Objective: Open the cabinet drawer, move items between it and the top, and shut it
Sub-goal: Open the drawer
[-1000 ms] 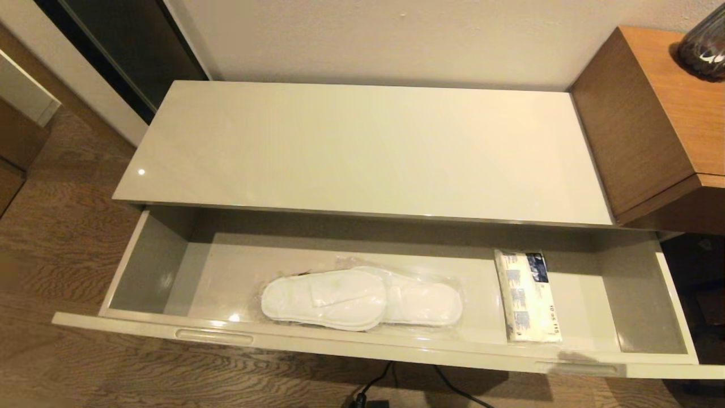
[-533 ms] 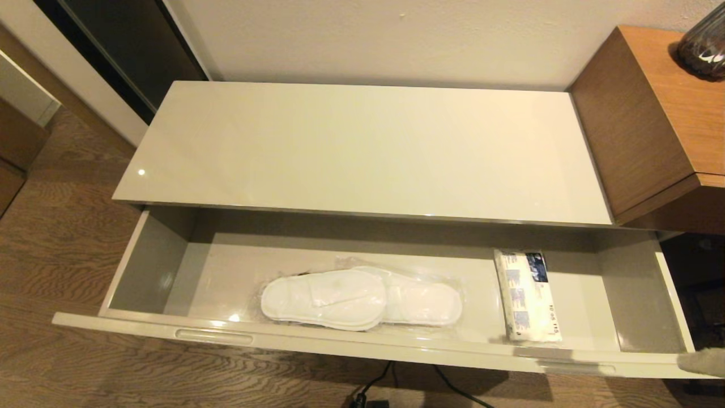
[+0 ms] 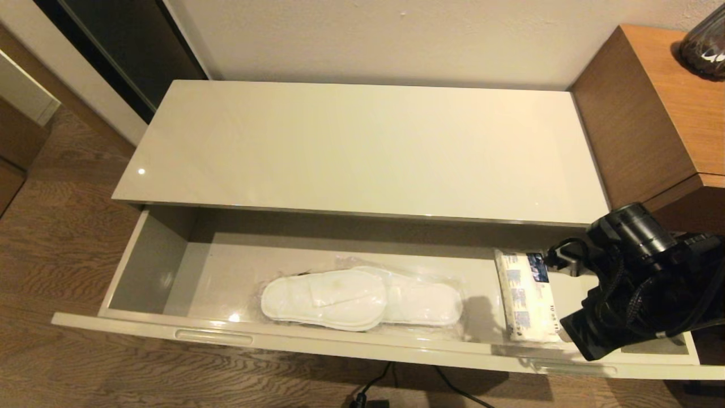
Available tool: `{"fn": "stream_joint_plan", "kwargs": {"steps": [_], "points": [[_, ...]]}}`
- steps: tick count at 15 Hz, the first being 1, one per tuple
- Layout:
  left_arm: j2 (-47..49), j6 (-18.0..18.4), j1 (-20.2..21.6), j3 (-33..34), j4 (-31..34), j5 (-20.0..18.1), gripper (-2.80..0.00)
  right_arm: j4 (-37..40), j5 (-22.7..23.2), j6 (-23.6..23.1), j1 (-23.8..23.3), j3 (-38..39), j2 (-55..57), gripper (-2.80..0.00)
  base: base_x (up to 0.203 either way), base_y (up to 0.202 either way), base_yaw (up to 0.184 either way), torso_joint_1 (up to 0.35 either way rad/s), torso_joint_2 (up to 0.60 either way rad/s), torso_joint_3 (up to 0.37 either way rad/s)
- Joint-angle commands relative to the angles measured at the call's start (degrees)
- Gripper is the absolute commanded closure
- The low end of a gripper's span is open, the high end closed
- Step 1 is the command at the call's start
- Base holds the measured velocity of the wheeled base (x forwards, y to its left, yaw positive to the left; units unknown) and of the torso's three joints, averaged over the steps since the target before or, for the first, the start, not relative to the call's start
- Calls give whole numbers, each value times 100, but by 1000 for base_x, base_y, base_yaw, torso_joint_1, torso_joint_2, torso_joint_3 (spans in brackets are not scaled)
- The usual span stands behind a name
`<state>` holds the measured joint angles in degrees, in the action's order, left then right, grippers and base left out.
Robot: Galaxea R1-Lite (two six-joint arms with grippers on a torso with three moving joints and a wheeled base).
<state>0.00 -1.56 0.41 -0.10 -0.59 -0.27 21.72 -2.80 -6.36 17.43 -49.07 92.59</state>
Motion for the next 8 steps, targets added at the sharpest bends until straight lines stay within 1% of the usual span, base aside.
{"fn": "stream_joint_plan", "kwargs": {"steps": [1, 2, 3, 4, 6, 8], "points": [[0, -2, 2, 1, -2, 0, 0, 449, -413, 122, 470, 69, -128, 0, 0, 0, 0, 0, 0, 0], [0, -2, 2, 1, -2, 0, 0, 646, -717, 284, 680, 81, -341, 0, 0, 0, 0, 0, 0, 0], [0, -2, 2, 1, -2, 0, 0, 866, -1045, 385, 771, 47, -494, 0, 0, 0, 0, 0, 0, 0], [0, -2, 2, 1, -2, 0, 0, 1115, -1275, 390, 813, -41, -648, 0, 0, 0, 0, 0, 0, 0], [0, -2, 2, 1, -2, 0, 0, 1621, -1484, 370, 857, -414, -796, 0, 0, 0, 0, 0, 0, 0], [0, -2, 2, 1, -2, 0, 0, 2283, -1503, 387, 959, -952, -801, 0, 0, 0, 0, 0, 0, 0]]}}
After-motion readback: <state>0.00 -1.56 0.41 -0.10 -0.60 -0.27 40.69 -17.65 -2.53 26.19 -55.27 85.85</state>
